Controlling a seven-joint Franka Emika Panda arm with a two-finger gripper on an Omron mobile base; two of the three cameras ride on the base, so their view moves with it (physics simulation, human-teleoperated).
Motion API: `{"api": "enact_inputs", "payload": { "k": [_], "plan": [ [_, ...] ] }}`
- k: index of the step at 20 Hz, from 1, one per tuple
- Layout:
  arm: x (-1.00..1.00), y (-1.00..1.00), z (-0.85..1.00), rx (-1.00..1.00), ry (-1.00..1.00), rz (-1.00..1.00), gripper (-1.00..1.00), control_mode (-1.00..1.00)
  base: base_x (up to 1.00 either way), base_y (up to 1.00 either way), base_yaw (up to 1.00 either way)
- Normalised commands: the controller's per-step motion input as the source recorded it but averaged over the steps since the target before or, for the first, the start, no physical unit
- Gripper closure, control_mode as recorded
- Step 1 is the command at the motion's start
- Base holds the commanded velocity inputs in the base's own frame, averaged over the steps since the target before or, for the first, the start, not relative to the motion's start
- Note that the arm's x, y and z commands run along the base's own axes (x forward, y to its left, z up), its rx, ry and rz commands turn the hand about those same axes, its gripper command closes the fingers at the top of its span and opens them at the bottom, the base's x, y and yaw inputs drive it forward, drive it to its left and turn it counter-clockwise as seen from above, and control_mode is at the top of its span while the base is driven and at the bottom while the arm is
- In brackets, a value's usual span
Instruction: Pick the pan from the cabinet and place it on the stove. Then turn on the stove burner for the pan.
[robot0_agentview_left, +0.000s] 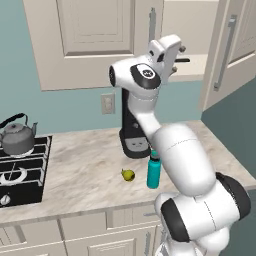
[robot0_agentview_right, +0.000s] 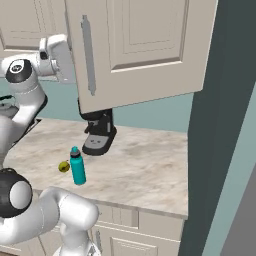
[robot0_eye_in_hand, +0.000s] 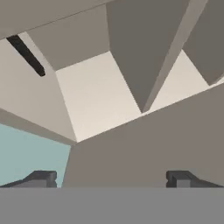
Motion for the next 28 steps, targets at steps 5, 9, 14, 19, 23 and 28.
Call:
{"api": "enact_inputs", "payload": {
  "k": [5, 9, 14, 19, 23, 28],
  "plan": [
    [-0.02, -0.81, 0.00, 0.00, 0.11, -0.28, -1.00, -1.00, 0.00, 0.00, 0.00],
    [-0.40, -0.87, 0.00, 0.00, 0.04, -0.31, -1.00, -1.00, 0.00, 0.00, 0.00],
    [-0.81, -0.87, 0.00, 0.02, 0.00, -0.28, -1.00, -1.00, 0.00, 0.00, 0.00],
    [-0.82, -0.94, 0.00, 0.03, 0.00, -0.25, -1.00, -1.00, 0.00, 0.00, 0.00],
    [-0.67, -1.00, 0.00, 0.05, 0.00, -0.22, -1.00, -1.00, 0.00, 0.00, 0.00],
    [-0.27, -1.00, 0.00, 0.07, 0.06, -0.18, -1.00, -1.00, 0.00, 0.00, 0.00]
  ]
}}
